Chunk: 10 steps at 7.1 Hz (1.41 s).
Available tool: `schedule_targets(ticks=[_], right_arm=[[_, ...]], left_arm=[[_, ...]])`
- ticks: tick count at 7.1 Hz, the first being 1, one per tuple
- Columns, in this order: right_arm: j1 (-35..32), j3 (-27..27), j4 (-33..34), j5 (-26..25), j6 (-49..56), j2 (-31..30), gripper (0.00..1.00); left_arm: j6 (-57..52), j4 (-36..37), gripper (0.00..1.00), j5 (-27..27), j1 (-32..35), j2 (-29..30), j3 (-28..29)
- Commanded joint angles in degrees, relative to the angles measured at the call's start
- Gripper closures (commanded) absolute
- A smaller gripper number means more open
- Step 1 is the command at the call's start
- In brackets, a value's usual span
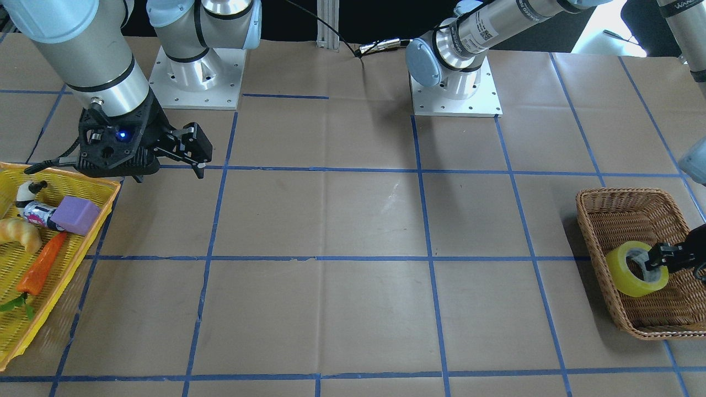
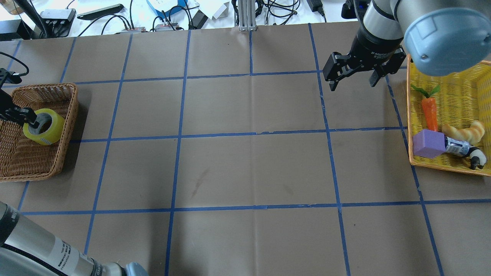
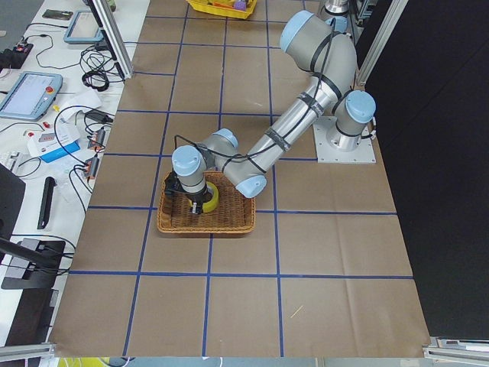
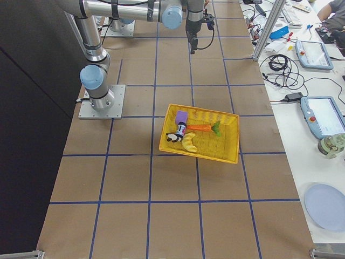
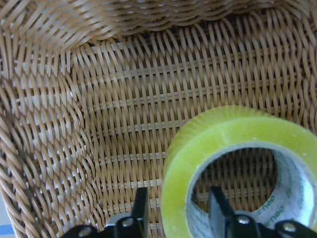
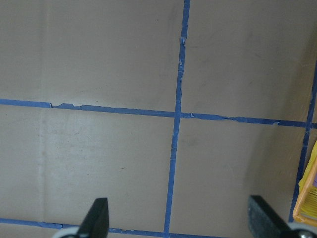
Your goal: Transfer tape with both arms
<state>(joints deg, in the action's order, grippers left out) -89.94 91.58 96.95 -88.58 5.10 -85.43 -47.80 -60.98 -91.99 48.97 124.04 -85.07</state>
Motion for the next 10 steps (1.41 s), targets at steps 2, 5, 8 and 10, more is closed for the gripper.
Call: schedule_targets(ticks=[2,5,8,10], right_arm=[[-0.1,0.0,0.0,0.0,0.0,0.0,0.0],[-0.1,0.0,-0.3,0.0,0.0,0.0,0.0],[-0.1,0.0,-0.5,0.0,0.3,0.0,0.0],[0.0,0.3,-0.5,0.0,0.4,0.0,0.0]], left_arm=[[7.1,-15.9,0.0,0.6,3.5,-10.2,-0.5],[40.9,-29.1,0.0,2.5,24.5,-23.6,-0.9],[54.6,-32.0,0.0,2.6,40.9,-30.0,-1.2],[54.1,-31.7,0.0,3.0,41.4,-30.8,-1.2]])
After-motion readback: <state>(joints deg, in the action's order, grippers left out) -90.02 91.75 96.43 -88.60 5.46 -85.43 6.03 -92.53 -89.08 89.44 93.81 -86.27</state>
